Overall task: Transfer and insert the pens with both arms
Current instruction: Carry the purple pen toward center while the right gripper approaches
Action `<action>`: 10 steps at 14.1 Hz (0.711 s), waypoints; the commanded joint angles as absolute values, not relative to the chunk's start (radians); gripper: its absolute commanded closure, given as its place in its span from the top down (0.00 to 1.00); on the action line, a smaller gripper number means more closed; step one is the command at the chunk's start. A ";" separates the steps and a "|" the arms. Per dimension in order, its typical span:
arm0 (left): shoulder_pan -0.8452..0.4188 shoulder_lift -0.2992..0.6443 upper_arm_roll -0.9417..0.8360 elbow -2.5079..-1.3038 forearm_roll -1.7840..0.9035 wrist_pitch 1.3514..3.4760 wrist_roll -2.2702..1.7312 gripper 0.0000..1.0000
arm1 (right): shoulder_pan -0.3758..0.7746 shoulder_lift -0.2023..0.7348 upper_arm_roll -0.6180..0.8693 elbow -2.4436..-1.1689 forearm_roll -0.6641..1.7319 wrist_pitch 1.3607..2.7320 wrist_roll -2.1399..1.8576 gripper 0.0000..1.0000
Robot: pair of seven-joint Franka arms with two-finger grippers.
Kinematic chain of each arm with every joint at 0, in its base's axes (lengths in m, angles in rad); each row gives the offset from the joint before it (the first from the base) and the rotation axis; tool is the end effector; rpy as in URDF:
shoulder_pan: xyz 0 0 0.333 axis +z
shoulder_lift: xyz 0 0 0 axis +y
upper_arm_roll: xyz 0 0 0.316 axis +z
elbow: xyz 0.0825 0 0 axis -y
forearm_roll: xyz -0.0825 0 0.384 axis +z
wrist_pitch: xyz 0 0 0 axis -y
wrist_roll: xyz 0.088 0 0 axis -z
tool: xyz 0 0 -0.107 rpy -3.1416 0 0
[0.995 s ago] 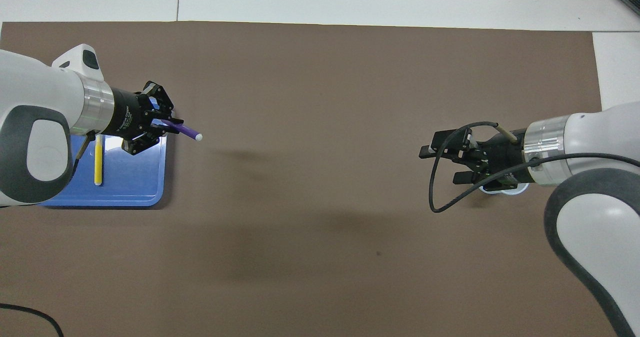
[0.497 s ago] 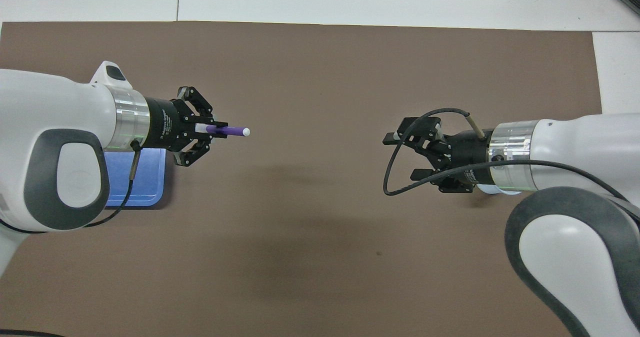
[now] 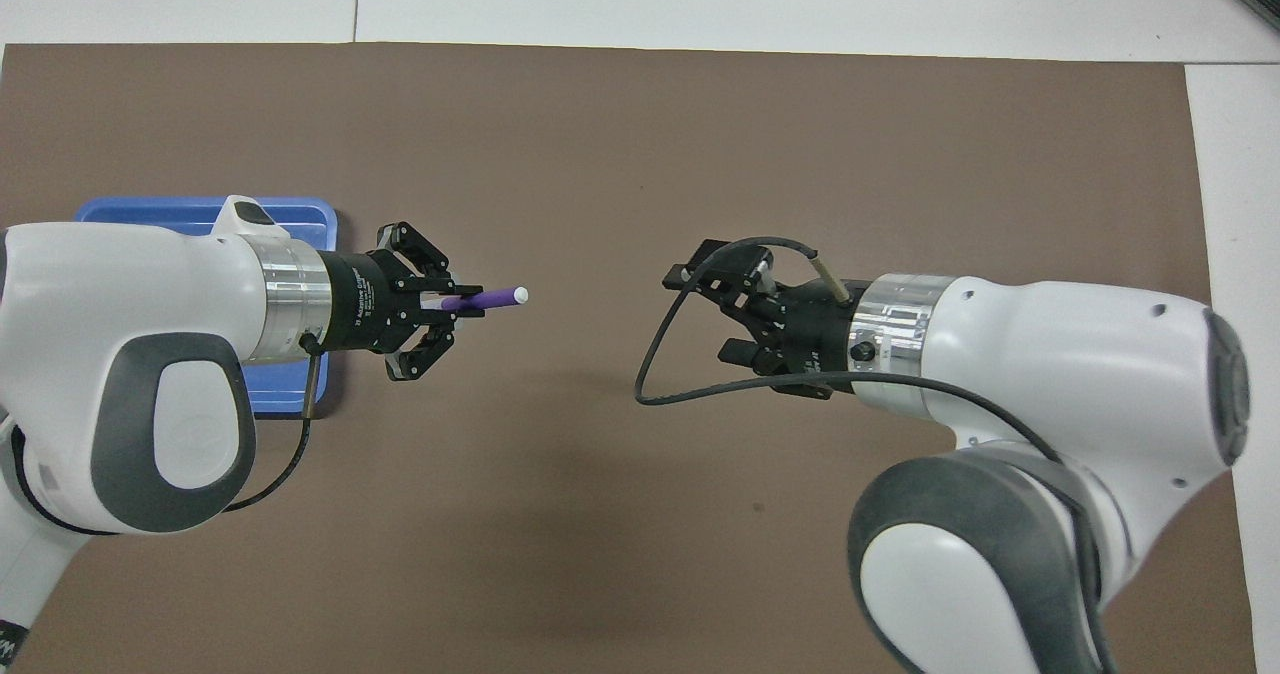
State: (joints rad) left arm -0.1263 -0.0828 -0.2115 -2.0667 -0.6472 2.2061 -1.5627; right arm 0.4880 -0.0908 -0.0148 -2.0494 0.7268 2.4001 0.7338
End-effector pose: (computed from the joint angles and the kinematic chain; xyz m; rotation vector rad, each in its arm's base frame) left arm 0.5145 -0.2050 0.4960 1.8644 1.8408 -0.4258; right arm 0.5018 0.2622 0.5289 -2.2661 0.8264 -0.0065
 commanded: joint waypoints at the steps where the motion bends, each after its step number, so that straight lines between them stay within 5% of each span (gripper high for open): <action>1: -0.153 -0.124 -0.198 -2.102 -0.663 2.229 -1.603 0.00 | 0.570 -0.026 -0.017 -2.051 0.747 2.541 0.736 1.00; 7: -0.167 -0.133 -0.199 -2.102 -0.666 2.235 -1.654 0.00 | 0.699 0.063 -0.015 -1.988 0.747 2.755 0.814 1.00; 10: -0.170 -0.143 -0.199 -2.103 -0.667 2.233 -1.677 0.00 | 0.703 0.087 -0.015 -1.937 0.746 2.755 0.833 1.00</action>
State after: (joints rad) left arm -0.1507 -0.1033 -0.2114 -2.0670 -0.6496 2.2129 -1.6459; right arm 0.7035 0.0538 -0.0117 -1.9880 0.7269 2.7468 0.8241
